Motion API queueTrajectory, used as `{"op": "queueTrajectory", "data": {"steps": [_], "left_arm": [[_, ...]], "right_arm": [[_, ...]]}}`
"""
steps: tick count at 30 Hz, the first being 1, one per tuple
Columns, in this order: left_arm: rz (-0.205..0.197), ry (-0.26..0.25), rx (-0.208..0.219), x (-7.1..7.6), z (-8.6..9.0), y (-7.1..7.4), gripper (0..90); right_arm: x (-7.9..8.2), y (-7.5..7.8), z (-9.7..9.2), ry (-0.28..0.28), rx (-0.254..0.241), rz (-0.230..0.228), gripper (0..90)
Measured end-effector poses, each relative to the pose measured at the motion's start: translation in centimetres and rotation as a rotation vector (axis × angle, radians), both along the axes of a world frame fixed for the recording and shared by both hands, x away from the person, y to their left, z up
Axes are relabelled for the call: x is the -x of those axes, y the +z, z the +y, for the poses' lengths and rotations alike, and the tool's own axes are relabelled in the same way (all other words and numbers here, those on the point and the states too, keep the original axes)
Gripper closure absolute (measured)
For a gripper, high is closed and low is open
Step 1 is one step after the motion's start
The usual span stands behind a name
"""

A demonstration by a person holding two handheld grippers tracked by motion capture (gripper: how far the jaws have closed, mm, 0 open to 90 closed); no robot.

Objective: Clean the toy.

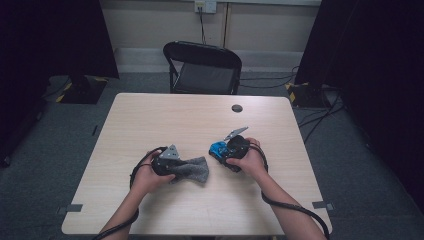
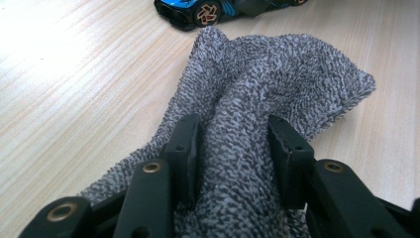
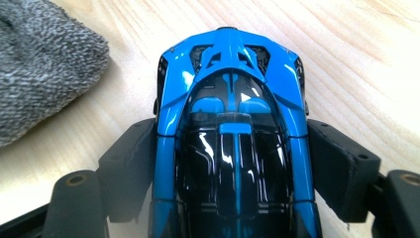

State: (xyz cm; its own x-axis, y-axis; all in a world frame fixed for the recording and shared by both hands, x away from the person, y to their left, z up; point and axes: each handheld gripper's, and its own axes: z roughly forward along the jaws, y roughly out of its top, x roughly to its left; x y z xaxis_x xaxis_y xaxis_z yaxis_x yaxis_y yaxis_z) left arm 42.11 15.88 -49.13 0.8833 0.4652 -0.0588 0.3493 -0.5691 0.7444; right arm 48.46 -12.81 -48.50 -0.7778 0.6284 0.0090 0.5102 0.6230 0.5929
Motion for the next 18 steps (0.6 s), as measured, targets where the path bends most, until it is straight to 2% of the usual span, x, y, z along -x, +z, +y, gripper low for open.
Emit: {"op": "queueTrajectory", "data": {"steps": [5,6,10,13,18], "left_arm": [[-0.002,0.000,-0.008,0.01,-0.04,0.05,59.4],[-0.006,-0.001,-0.011,0.05,-0.10,0.07,59.3],[-0.007,0.001,-0.008,0.06,-0.10,0.05,59.2],[-0.005,0.000,-0.007,0.05,-0.08,0.04,59.2],[-0.007,-0.001,-0.008,0.08,-0.09,0.05,59.2]], "right_arm": [[0.28,0.28,-0.30,0.003,0.004,0.009,24.2],[0.42,0.34,-0.33,0.003,0.021,0.009,24.2],[0.47,0.13,-0.52,0.004,0.037,0.018,25.0],[0.53,-0.12,-0.74,0.000,0.022,0.017,25.6],[0.52,-0.05,-0.63,0.002,0.027,0.020,26.1]]}}
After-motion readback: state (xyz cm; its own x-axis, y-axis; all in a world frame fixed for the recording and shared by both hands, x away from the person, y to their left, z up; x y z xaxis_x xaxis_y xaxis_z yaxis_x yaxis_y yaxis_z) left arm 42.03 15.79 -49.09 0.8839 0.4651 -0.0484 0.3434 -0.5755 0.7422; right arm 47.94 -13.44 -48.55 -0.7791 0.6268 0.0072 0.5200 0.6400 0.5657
